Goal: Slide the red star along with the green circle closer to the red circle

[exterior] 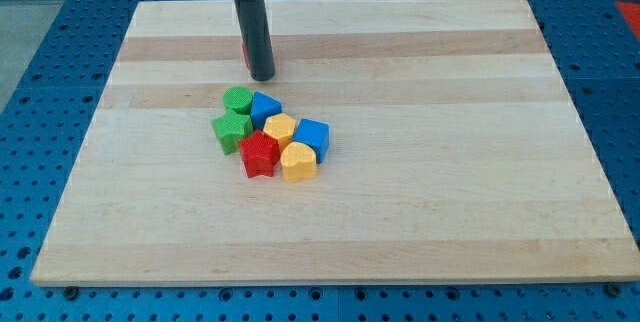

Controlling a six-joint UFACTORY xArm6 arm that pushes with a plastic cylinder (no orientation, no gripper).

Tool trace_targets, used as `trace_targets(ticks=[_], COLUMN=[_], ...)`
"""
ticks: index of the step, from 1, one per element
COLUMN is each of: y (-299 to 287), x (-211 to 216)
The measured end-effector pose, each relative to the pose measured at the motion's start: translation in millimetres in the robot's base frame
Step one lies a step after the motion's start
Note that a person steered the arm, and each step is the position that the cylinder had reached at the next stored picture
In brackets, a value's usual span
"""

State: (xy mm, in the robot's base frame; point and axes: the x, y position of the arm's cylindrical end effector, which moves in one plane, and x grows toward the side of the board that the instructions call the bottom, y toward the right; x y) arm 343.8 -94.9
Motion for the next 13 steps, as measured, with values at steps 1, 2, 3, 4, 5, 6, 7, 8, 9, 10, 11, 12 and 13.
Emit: trace_targets(ticks=[1, 2, 3, 4, 5, 6, 7, 8, 9, 10, 11, 12, 13], y=[-1, -45, -83, -84, -84, -84, -84, -97, -113, -109, -79, -69, -69], x=[-1, -1, -1, -2, -2, -2, 3, 60, 135, 176, 208, 212, 212])
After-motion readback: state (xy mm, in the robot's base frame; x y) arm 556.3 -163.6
